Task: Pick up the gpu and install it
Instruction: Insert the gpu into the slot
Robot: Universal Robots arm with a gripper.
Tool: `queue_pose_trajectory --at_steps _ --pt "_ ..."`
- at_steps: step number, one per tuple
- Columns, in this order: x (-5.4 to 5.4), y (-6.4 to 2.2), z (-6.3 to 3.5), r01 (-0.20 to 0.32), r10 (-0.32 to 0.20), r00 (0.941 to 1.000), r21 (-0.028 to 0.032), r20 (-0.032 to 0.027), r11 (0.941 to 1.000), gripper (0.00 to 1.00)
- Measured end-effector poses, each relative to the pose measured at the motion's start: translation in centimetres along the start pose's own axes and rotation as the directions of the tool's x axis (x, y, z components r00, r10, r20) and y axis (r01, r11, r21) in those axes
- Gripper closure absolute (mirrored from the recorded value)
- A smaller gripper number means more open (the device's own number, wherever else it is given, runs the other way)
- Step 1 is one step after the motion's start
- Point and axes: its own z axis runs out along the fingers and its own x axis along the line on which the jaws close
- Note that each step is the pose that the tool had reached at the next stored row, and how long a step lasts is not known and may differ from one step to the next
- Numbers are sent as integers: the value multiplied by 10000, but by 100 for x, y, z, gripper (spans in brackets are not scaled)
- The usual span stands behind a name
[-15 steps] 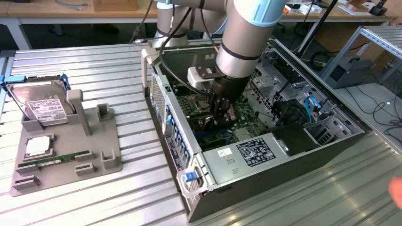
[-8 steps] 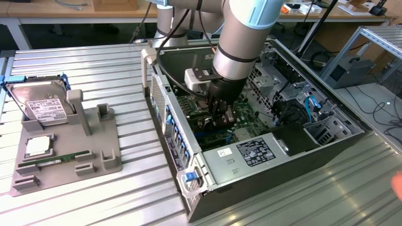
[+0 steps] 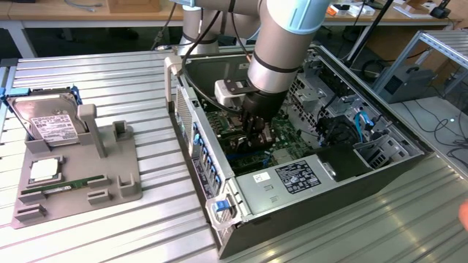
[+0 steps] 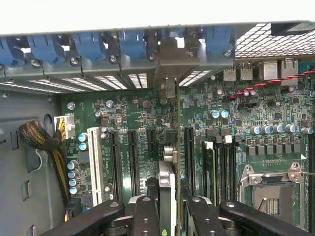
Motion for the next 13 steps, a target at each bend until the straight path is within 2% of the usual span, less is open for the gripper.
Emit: queue_pose_trajectory --at_steps 13 --pt "0 -11 28 -3 3 10000 0 1 10000 73"
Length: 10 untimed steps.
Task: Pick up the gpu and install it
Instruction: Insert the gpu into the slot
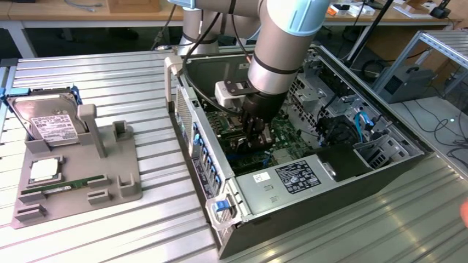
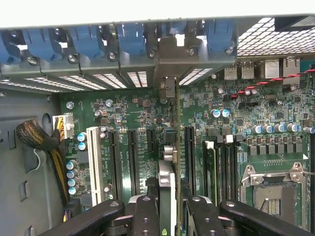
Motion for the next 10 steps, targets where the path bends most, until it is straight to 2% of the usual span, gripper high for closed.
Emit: queue_pose_trajectory --at_steps 10 --pt "2 2 2 94 -94 10000 -2 -1 10000 73"
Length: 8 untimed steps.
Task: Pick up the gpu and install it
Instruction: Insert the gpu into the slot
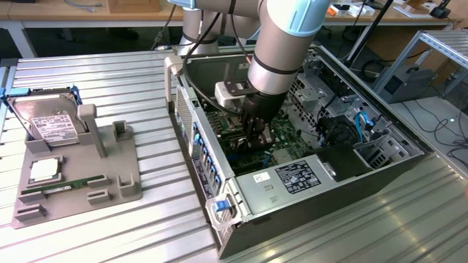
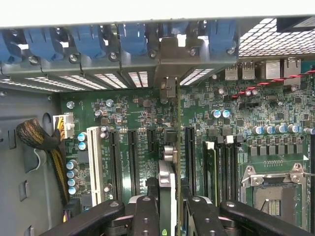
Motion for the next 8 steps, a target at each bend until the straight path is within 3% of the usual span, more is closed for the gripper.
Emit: queue_pose_trajectory --at_steps 8 --pt "-2 0 -19 125 -125 9999 -2 -3 9999 73"
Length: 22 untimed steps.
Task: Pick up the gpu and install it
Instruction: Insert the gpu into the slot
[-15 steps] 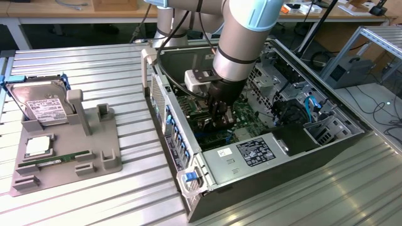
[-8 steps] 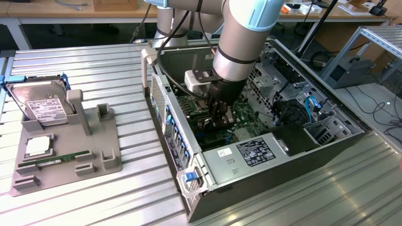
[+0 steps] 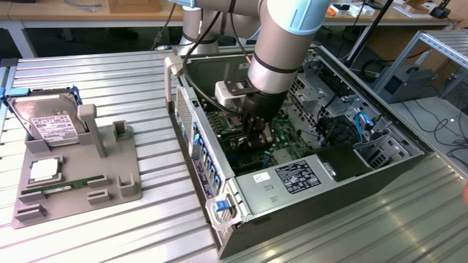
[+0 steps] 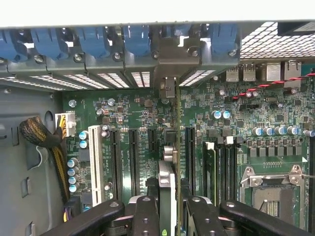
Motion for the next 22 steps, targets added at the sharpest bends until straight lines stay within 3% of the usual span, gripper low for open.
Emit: queue_pose_trajectory --at_steps 13,22 --pt "-10 0 56 35 -35 10000 -1 5 10000 73" --pt "-50 1 -7 36 -36 10000 0 7 10000 73"
